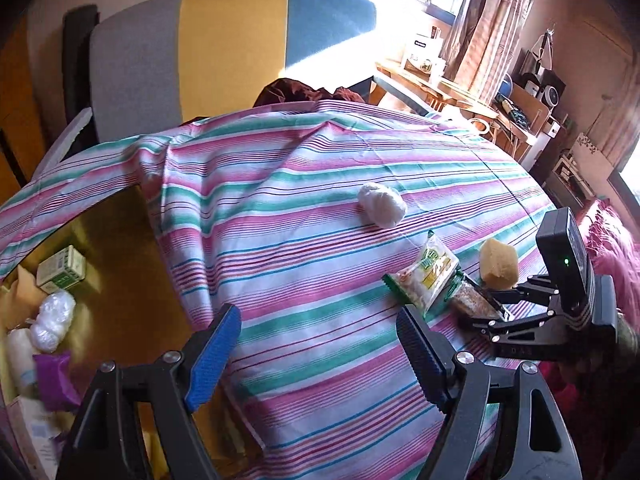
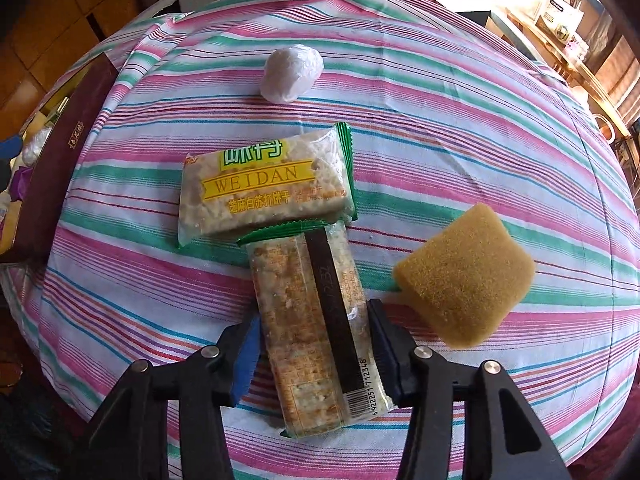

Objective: Organize objects
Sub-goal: 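Grasp the black-striped cracker packet with the right tool while the left tool grasps a white plastic bag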

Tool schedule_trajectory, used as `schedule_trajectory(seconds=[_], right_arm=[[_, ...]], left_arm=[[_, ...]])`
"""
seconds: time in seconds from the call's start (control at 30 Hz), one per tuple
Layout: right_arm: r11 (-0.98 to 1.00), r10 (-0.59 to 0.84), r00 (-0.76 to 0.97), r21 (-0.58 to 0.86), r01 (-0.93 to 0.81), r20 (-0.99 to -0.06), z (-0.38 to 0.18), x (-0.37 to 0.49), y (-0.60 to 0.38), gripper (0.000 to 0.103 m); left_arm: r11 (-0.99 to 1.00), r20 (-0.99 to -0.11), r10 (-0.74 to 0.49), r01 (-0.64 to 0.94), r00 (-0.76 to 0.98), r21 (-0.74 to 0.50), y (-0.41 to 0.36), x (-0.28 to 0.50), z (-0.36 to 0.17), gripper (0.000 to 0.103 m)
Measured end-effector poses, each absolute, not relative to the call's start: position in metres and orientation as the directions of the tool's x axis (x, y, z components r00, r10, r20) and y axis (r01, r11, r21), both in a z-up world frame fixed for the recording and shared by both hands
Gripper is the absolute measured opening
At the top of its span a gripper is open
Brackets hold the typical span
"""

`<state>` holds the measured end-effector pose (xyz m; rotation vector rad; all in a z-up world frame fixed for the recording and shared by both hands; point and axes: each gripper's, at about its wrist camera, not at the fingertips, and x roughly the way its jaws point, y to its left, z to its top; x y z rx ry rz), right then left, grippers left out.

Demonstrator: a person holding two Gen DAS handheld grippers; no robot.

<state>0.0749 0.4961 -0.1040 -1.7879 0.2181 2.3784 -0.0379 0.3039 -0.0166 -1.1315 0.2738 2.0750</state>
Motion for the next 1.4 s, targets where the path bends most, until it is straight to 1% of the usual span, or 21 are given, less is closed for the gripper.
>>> schedule_trajectory(seconds=[0.33,0.57,0.67,0.7,0.73,0.77,0.8,0.83,0.87,0.97,1.07,1.27,1.4], right_arm=[[-0.979,0.046,-0.278,0.012,-0.205,-0.959,-0.101,0.073,0.493,0.052],[-0.98,0.048,-0.281,0.009,-0.198,-0.959,-0.099,0.071,0.488,0.053],[-0.981,0.049,-0.283,0.007,-0.195,-0.958,-0.099,0.071,0.486,0.053],[-0.981,0.048,-0.284,0.009,-0.195,-0.958,-0.098,0.071,0.486,0.053],[-0.981,0.046,-0.284,0.011,-0.196,-0.958,-0.098,0.071,0.486,0.053],[-0.981,0.046,-0.285,0.011,-0.195,-0.957,-0.098,0.071,0.486,0.053],[-0.982,0.048,-0.287,0.008,-0.191,-0.957,-0.097,0.071,0.485,0.053],[-0.982,0.051,-0.288,0.004,-0.188,-0.956,-0.097,0.071,0.484,0.053],[-0.983,0.053,-0.288,0.002,-0.186,-0.956,-0.097,0.071,0.484,0.053],[-0.984,0.058,-0.29,-0.005,-0.179,-0.955,-0.096,0.071,0.482,0.053],[-0.985,0.059,-0.291,-0.008,-0.174,-0.955,-0.095,0.072,0.48,0.054],[-0.985,0.054,-0.293,-0.003,-0.172,-0.954,-0.093,0.071,0.477,0.055],[-0.986,0.059,-0.301,-0.009,-0.164,-0.952,-0.096,0.069,0.483,0.055]], left_arm=[[-0.685,-0.832,0.502,-0.695,-0.236,-0.216,0.405,-0.083,-0.043,0.081],[-0.695,-0.852,0.471,-0.691,-0.229,-0.198,0.47,-0.113,-0.067,0.081],[-0.704,-0.872,0.436,-0.688,-0.222,-0.177,0.492,-0.125,-0.082,0.079],[-0.709,-0.879,0.426,-0.682,-0.214,-0.177,0.498,-0.128,-0.088,0.075],[-0.711,-0.89,0.413,-0.679,-0.196,-0.18,0.502,-0.131,-0.096,0.068],[-0.711,-0.889,0.405,-0.685,-0.212,-0.161,0.505,-0.129,-0.1,0.067],[-0.706,-0.88,0.402,-0.697,-0.252,-0.123,0.505,-0.125,-0.099,0.057],[-0.699,-0.88,0.385,-0.71,-0.277,-0.082,0.505,-0.121,-0.099,0.042],[-0.689,-0.876,0.374,-0.723,-0.304,-0.043,0.502,-0.117,-0.099,0.038],[-0.687,-0.867,0.396,-0.724,-0.302,-0.062,0.484,-0.116,-0.098,0.037],[-0.699,-0.86,0.393,-0.713,-0.324,-0.051,0.464,-0.109,-0.098,0.037],[-0.739,-0.856,0.34,-0.674,-0.39,0.013,0.424,-0.089,-0.097,0.037],[-0.756,-0.856,0.333,-0.655,-0.394,0.008,0.393,-0.07,-0.094,0.037]])
